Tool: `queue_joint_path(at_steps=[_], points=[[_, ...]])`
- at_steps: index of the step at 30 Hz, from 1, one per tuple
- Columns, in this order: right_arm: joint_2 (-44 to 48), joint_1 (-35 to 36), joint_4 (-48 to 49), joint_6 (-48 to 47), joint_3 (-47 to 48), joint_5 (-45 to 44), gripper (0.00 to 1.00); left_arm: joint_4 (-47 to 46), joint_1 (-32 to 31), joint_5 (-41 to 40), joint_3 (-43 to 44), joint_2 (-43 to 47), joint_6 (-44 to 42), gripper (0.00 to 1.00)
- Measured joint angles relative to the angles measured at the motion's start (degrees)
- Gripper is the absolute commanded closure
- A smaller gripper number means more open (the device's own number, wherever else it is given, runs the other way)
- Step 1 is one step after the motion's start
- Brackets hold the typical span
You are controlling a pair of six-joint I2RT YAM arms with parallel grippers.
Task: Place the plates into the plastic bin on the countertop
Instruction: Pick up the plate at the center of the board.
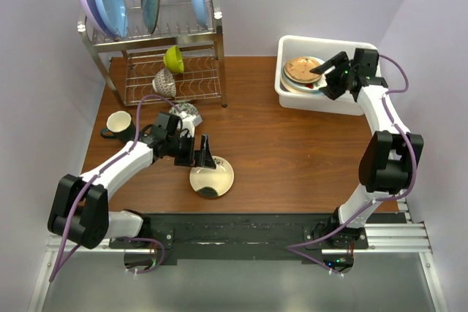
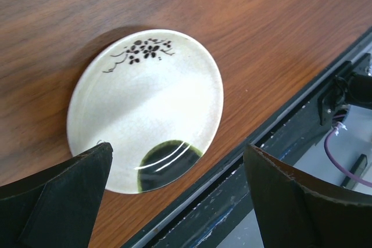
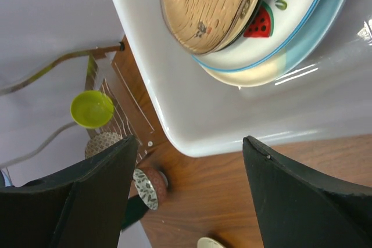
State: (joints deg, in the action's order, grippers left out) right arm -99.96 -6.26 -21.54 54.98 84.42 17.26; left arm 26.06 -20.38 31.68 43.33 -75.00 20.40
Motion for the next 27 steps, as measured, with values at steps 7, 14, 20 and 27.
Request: queue_joint_path(at_steps=[7,14,20,27], points=[[6.0,3.2,-0.1,-3.1,-6.6,0.5,0.23,2.8,0.0,-4.8,1.2,-0.2,0.5,0.00],[13.2,11.1,1.1,-4.1,-16.3,0.5,0.24,4.5,0.4,-8.3,1.2,-0.4,1.6,0.01],[15.6,16.7,2.3,-4.1,-23.6,0.3,0.25,4.9,0.6,-9.9,1.2,-0.4,2.9,0.02],[17.2,22.7,3.9,-3.6,-29.6,0.1,0.26,4.8,0.9,-11.6,0.7,-1.1,4.7,0.12]])
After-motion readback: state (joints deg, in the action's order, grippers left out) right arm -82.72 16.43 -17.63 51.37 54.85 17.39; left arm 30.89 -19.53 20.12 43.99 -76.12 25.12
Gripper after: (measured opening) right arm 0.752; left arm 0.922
